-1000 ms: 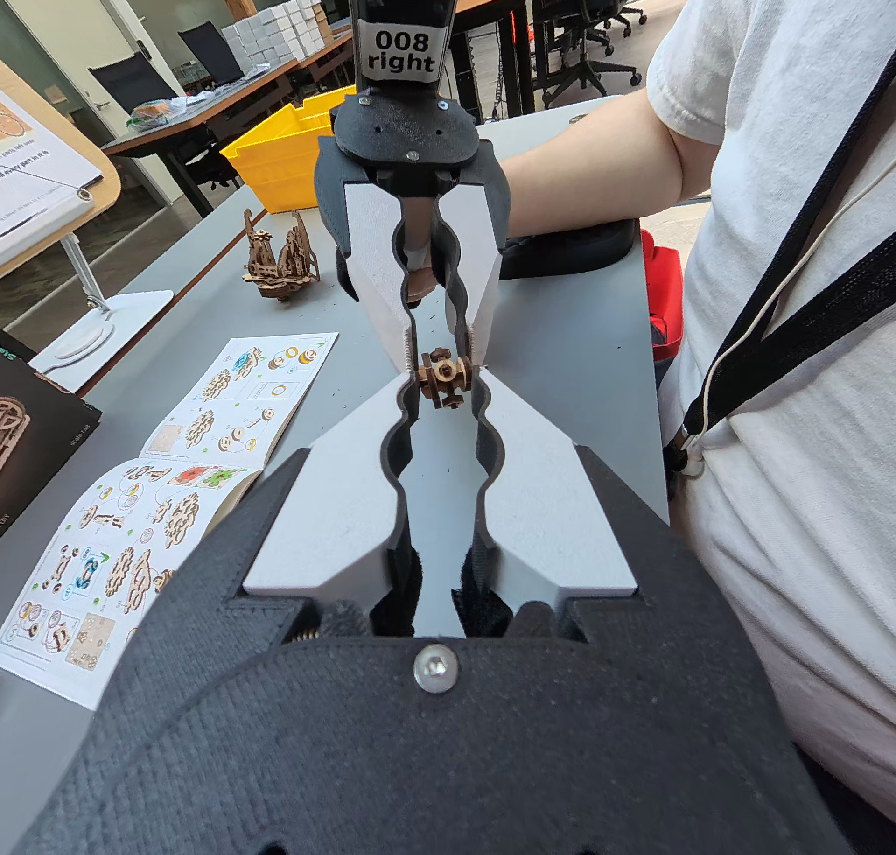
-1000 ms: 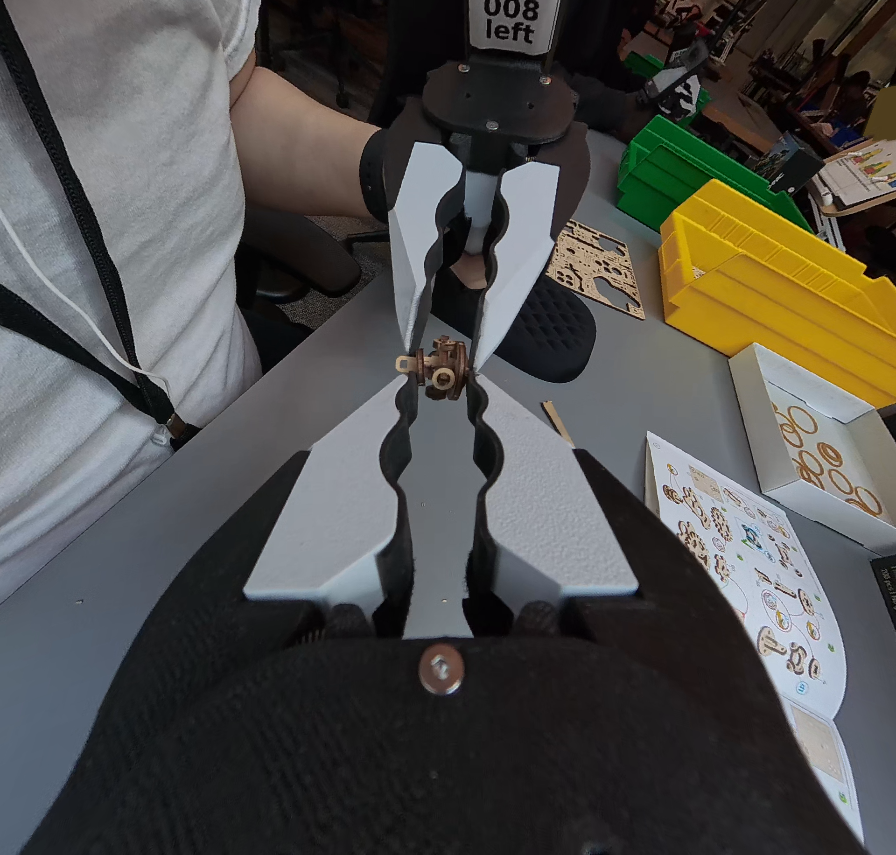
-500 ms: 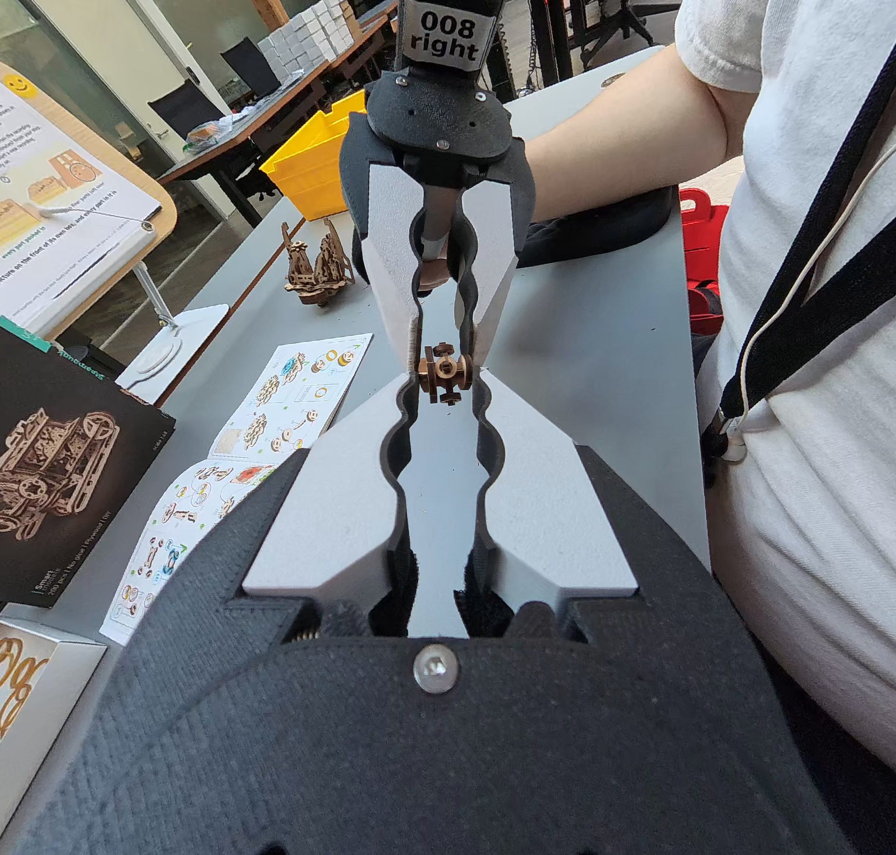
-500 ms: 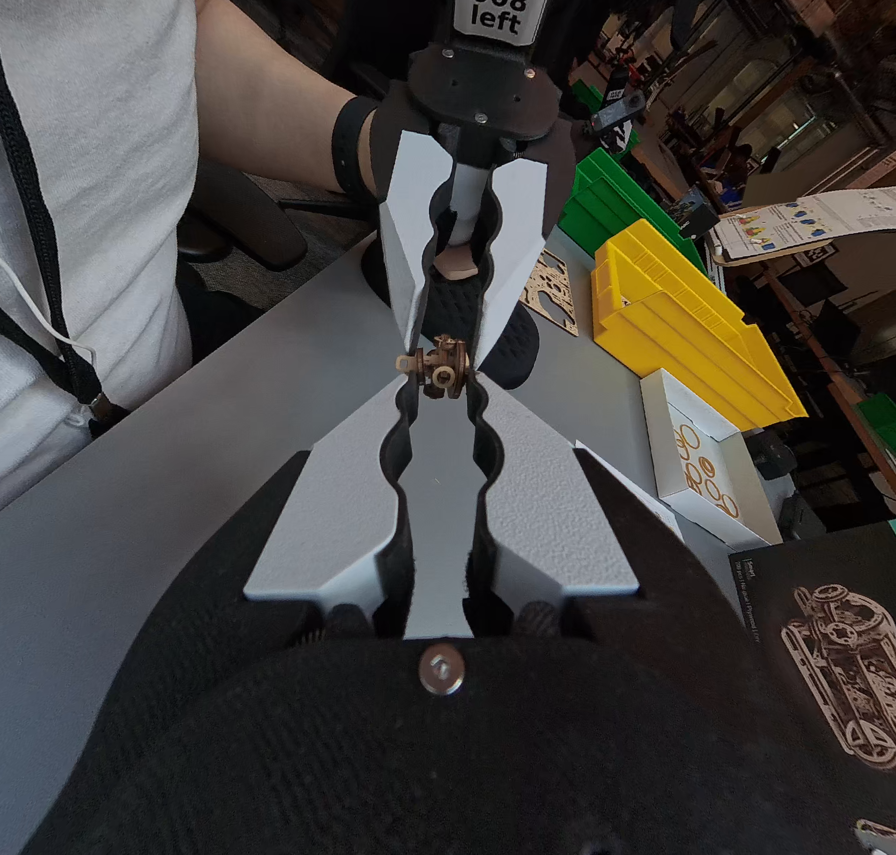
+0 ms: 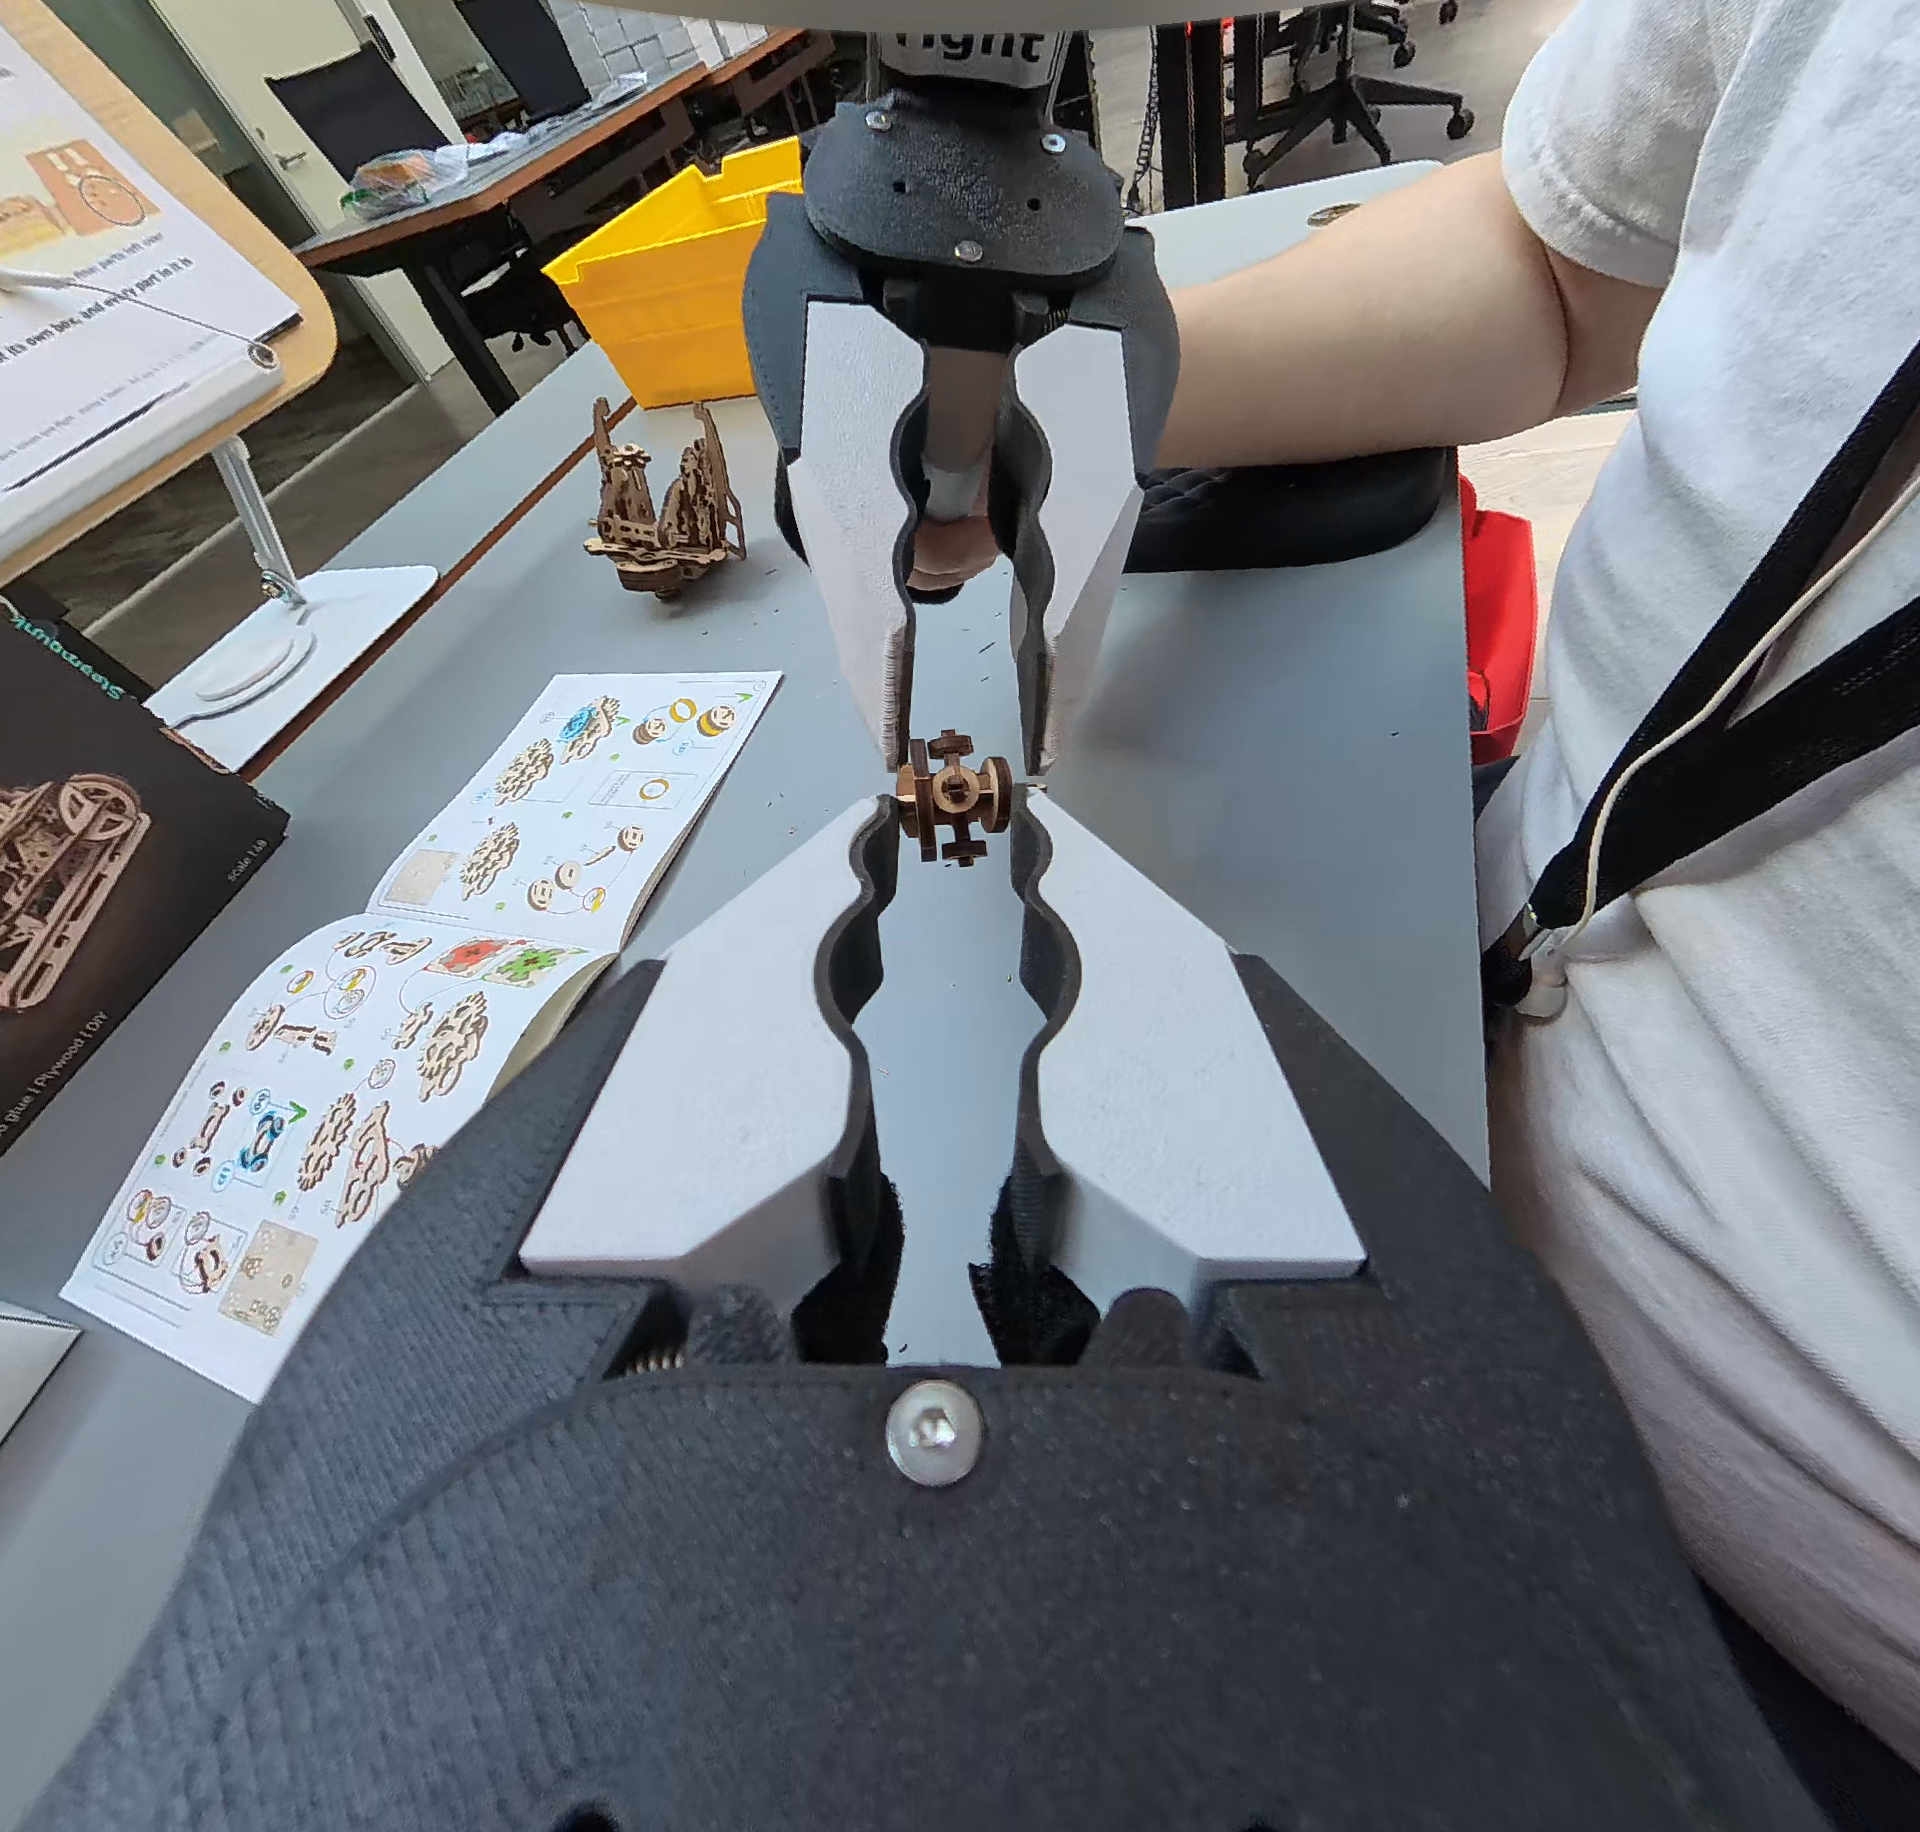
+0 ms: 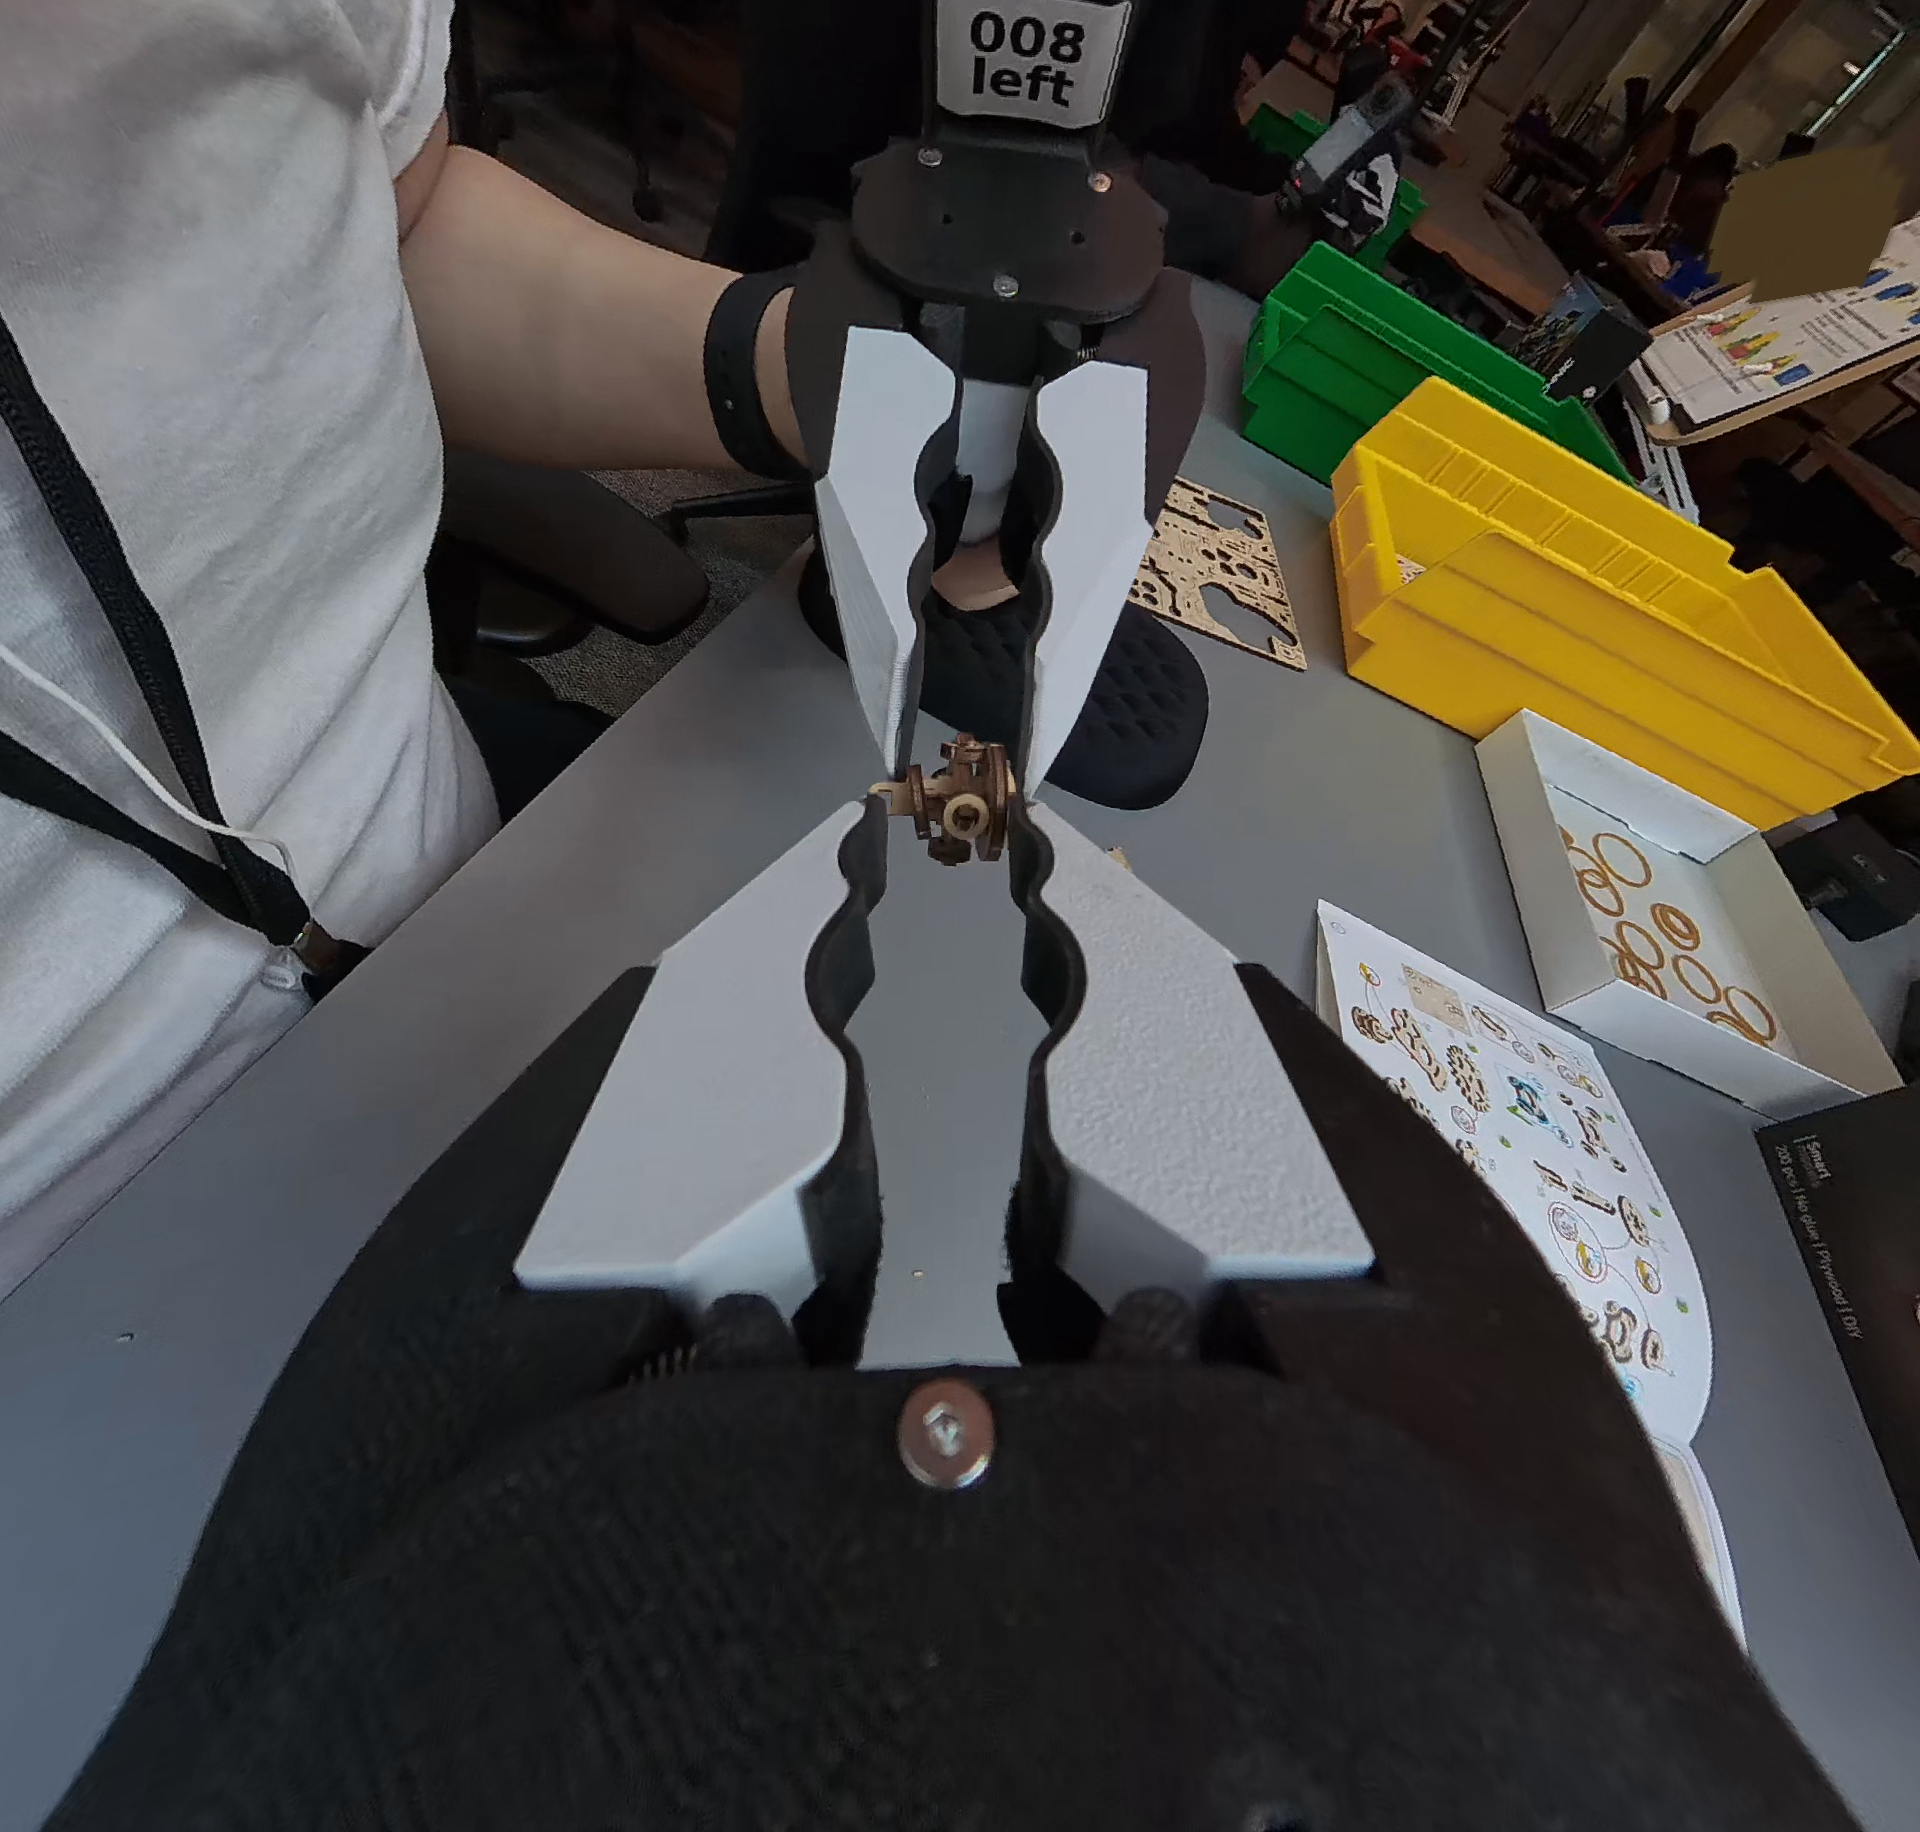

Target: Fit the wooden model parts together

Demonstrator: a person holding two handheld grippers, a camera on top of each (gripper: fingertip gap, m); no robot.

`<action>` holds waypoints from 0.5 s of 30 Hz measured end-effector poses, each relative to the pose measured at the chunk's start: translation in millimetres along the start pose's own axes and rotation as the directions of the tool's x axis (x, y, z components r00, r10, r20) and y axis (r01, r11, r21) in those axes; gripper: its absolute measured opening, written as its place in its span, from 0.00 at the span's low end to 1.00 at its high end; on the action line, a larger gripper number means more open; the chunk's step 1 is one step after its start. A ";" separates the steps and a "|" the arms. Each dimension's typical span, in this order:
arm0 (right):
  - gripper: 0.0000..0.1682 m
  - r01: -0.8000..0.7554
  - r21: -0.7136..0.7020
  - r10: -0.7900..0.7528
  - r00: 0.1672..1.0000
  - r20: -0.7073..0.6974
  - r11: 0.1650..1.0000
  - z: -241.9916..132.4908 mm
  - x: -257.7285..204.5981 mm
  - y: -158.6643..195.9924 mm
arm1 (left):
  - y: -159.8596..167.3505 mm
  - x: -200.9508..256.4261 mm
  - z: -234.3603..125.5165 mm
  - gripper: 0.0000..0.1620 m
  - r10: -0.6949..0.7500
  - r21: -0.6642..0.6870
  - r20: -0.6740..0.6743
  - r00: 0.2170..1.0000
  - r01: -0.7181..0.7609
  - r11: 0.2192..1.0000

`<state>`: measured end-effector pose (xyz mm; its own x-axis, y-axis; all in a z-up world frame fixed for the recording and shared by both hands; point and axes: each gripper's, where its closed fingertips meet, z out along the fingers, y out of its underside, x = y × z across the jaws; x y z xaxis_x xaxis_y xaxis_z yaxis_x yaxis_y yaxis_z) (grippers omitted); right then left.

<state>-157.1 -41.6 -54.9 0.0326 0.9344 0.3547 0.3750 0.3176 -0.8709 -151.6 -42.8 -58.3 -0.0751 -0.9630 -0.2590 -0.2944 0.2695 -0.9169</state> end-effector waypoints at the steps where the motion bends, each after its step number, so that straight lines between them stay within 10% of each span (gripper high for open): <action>1: 0.13 -0.012 -0.001 0.012 1.000 -0.010 1.000 -0.2 2.4 0.8 | 1.7 0.0 1.0 0.12 0.000 -0.007 0.000 1.000 0.000 1.000; 15: 0.12 -0.125 -0.025 0.126 0.991 0.040 0.992 4.7 2.1 11.0 | 7.8 -1.0 8.4 0.11 -0.012 -0.024 -0.004 1.000 0.012 1.000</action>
<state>-157.3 -35.4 -65.3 0.0429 0.9727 0.2281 0.3911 0.1938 -0.8997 -145.9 -39.7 -67.7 -0.0750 -0.9662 -0.2468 -0.3180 0.2577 -0.9124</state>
